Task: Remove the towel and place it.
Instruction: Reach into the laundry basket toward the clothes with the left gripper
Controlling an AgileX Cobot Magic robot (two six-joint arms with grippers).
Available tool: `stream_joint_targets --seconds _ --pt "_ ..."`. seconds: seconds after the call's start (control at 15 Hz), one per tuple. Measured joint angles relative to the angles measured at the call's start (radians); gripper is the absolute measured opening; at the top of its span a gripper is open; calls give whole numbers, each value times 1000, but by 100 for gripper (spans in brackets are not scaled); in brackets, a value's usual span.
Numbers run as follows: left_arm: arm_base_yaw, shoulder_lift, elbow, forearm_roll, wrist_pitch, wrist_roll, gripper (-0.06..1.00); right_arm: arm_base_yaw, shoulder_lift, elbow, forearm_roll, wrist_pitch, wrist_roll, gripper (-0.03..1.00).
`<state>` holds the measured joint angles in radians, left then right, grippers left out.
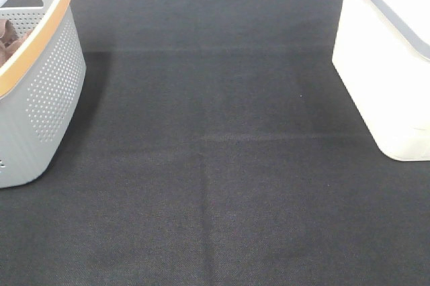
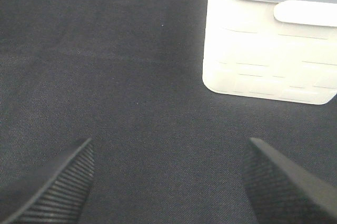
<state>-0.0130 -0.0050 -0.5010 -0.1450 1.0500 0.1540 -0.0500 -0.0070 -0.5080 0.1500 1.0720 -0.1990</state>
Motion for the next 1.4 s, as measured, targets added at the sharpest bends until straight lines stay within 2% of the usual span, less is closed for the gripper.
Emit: stream_joint_targets --seconds 1.4 --pt "0 0 0 0 0 0 65 0 0 0 0 0 0 74"
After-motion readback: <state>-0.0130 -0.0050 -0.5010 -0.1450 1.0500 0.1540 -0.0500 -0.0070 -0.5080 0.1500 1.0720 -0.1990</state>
